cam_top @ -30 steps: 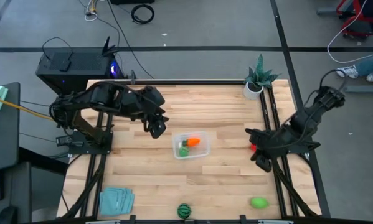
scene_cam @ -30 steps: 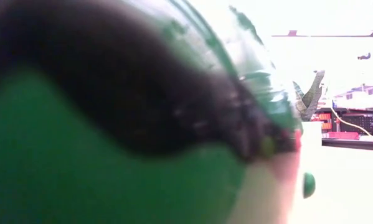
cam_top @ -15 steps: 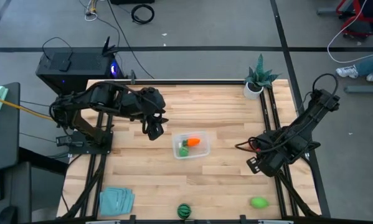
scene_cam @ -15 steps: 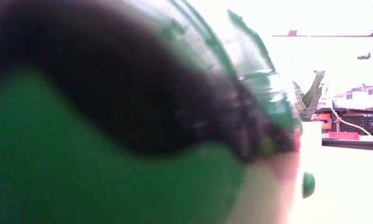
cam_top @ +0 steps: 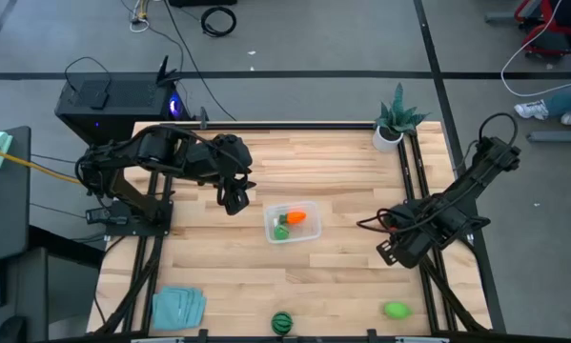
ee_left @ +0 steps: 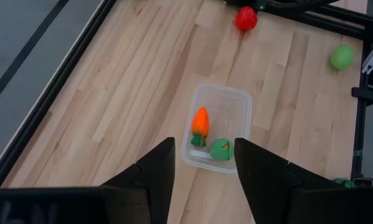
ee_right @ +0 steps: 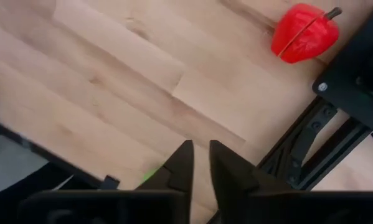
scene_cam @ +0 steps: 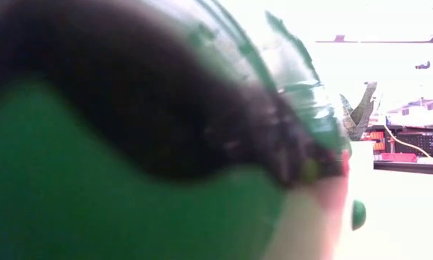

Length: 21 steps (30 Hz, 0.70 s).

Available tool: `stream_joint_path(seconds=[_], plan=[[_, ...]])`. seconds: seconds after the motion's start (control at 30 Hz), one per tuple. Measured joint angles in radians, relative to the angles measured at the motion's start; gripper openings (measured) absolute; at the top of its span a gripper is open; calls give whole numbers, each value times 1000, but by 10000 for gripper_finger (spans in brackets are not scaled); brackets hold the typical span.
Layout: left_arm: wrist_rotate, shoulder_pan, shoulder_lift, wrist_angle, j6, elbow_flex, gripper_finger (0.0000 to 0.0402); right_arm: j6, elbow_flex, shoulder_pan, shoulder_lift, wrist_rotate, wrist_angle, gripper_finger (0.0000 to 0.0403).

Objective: Pick and placing Produce into tupperware
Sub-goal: Put the red apple into the transparent bin

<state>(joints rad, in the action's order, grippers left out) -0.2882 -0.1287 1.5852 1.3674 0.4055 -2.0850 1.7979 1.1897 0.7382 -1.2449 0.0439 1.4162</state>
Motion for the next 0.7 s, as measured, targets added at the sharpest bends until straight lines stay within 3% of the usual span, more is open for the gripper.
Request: stream_joint_path(seconds=[0.37,0.7], plan=[[0,0,-1,-1,-1,0,174,-36,-190,-168,1,-139,-28,192],[0,0,-1,-2,1,0,178,-118,-325,-372,0,-154,-69,245]])
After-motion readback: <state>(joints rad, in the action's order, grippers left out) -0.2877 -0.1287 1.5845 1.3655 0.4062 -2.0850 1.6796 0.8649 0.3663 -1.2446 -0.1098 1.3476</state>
